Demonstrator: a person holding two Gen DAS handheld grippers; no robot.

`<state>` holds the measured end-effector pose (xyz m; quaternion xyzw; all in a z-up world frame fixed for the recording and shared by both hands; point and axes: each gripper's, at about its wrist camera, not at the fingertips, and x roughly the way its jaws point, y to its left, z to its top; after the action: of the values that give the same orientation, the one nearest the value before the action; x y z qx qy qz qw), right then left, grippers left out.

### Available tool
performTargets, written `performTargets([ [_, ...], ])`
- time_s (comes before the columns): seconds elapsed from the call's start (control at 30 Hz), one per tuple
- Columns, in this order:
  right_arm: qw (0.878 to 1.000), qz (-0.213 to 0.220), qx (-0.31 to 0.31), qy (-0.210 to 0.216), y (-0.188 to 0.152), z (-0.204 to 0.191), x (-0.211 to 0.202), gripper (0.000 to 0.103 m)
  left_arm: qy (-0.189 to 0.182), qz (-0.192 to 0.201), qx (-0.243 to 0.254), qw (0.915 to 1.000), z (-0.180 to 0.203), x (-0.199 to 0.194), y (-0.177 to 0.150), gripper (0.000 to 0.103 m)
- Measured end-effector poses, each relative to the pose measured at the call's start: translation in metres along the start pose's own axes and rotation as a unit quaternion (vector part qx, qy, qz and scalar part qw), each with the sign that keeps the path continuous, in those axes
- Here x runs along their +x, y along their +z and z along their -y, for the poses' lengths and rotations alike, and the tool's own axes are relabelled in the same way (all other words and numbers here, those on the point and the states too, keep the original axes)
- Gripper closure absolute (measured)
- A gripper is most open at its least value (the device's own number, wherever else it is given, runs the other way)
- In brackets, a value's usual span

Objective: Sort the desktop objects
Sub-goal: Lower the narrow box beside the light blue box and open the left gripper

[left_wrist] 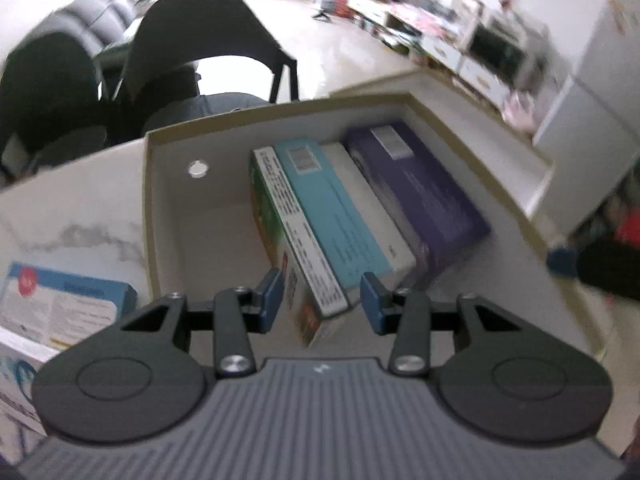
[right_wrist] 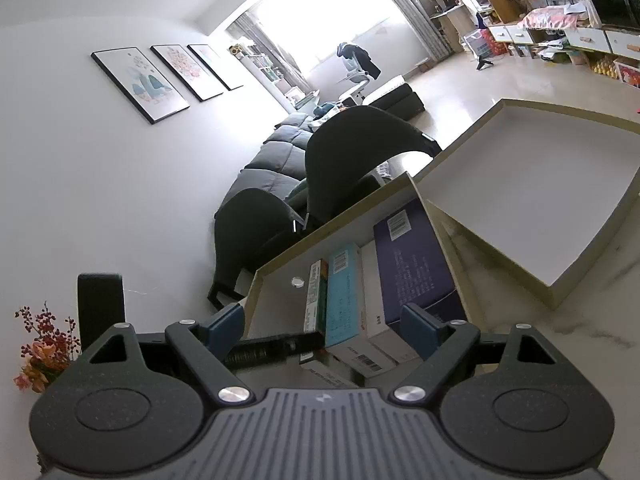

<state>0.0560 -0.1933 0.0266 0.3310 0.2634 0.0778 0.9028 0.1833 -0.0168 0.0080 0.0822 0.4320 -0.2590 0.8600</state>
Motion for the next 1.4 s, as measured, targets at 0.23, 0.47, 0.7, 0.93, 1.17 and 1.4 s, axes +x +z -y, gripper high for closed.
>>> performTargets([
  [0.23, 1.0, -0.004, -0.004, 0.002, 0.001, -0.003, 0.0, 0.016, 0.025, -0.018, 0.043, 0.9986, 0.011, 0.006, -0.007, 0.078],
  [0.47, 1.0, -0.004, -0.004, 0.0, 0.002, -0.004, -0.002, 0.015, 0.036, -0.012, 0.049, 0.9981, 0.012, 0.008, -0.003, 0.078],
  [0.7, 1.0, -0.005, -0.009, 0.003, 0.001, -0.009, -0.003, 0.015, 0.032, -0.011, 0.034, 0.9989, 0.005, 0.005, -0.005, 0.075],
  [0.93, 1.0, -0.003, -0.014, 0.006, 0.001, -0.016, -0.006, 0.014, 0.026, 0.005, 0.019, 0.9995, 0.002, -0.01, -0.009, 0.062],
  [1.17, 1.0, 0.003, -0.024, 0.012, -0.002, -0.028, -0.015, 0.013, 0.018, 0.046, -0.016, 0.9987, -0.001, -0.042, -0.02, 0.054],
  [1.4, 0.999, 0.005, -0.034, 0.02, -0.007, -0.04, -0.023, 0.011, 0.019, 0.087, -0.05, 0.9948, -0.008, -0.074, -0.037, 0.04],
])
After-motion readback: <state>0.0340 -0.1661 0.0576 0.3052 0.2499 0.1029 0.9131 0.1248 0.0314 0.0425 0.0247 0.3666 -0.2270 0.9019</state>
